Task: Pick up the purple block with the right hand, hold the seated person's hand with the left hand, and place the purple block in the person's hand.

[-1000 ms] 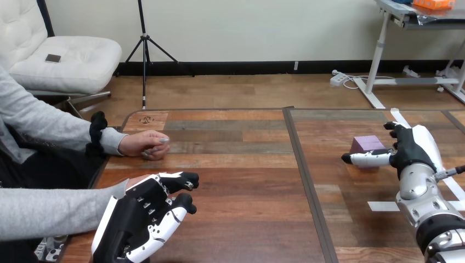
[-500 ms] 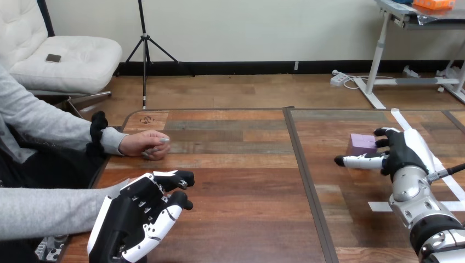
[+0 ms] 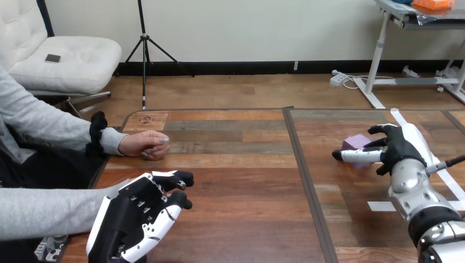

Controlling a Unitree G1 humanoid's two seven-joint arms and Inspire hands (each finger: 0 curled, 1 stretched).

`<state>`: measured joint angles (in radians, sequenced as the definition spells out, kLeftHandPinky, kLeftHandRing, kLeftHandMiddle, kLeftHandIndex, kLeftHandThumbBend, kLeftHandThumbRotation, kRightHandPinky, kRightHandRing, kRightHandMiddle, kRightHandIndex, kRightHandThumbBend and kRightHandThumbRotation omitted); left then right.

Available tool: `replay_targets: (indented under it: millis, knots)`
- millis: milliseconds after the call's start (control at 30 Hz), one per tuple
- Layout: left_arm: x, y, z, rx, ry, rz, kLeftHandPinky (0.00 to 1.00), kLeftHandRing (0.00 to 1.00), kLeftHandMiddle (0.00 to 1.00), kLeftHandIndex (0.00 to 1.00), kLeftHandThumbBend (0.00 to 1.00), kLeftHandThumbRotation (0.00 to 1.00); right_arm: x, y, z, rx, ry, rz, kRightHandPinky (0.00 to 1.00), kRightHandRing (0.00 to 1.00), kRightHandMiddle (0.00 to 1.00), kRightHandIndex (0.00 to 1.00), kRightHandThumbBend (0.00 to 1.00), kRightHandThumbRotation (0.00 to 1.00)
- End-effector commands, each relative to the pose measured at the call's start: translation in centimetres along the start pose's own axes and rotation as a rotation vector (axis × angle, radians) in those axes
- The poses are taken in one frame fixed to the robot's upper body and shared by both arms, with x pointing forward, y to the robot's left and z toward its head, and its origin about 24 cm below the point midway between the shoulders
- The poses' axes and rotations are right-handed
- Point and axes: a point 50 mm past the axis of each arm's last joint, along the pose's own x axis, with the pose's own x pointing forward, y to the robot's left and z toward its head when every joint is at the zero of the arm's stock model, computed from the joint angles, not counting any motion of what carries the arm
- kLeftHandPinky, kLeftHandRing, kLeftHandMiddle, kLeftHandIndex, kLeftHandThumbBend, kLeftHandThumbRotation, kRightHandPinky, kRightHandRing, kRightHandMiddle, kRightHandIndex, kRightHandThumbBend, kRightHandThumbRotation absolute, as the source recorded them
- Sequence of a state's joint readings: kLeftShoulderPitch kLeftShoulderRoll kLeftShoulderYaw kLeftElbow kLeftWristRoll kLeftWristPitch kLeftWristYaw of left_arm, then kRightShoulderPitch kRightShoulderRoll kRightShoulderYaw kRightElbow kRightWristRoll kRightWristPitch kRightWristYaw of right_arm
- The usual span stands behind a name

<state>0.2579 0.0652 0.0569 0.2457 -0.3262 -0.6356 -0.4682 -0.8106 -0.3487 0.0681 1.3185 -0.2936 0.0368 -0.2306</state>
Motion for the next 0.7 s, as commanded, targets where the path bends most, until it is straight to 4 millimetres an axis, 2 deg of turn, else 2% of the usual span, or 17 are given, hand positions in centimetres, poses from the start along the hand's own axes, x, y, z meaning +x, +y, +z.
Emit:
replay_targets:
  millis: [0, 167, 567, 667]
  knots:
    - [1.33, -0.02, 1.36, 0.004, -0.088, -0.010, 0.52, 0.69, 0.66, 0.49, 0.49, 0.18, 0.32, -0.85, 3.78, -0.007, -0.079, -0.011, 0.36, 0.53, 0.62, 0.79, 1.00, 0.18]
    - [1.35, 0.09, 1.47, 0.018, -0.098, -0.022, 0.52, 0.70, 0.66, 0.49, 0.47, 0.17, 0.32, -0.77, 3.91, -0.006, -0.080, -0.001, 0.44, 0.62, 0.70, 0.78, 1.00, 0.15]
    - [1.39, 0.33, 1.88, 0.023, -0.107, -0.019, 0.51, 0.70, 0.66, 0.50, 0.44, 0.17, 0.24, -0.39, 4.04, -0.012, -0.082, 0.009, 0.41, 0.58, 0.67, 0.76, 1.00, 0.05]
    - [1.38, 0.41, 1.94, 0.026, -0.111, -0.017, 0.51, 0.70, 0.66, 0.50, 0.45, 0.17, 0.20, -0.23, 4.04, -0.016, -0.085, 0.013, 0.37, 0.53, 0.64, 0.75, 1.00, 0.02]
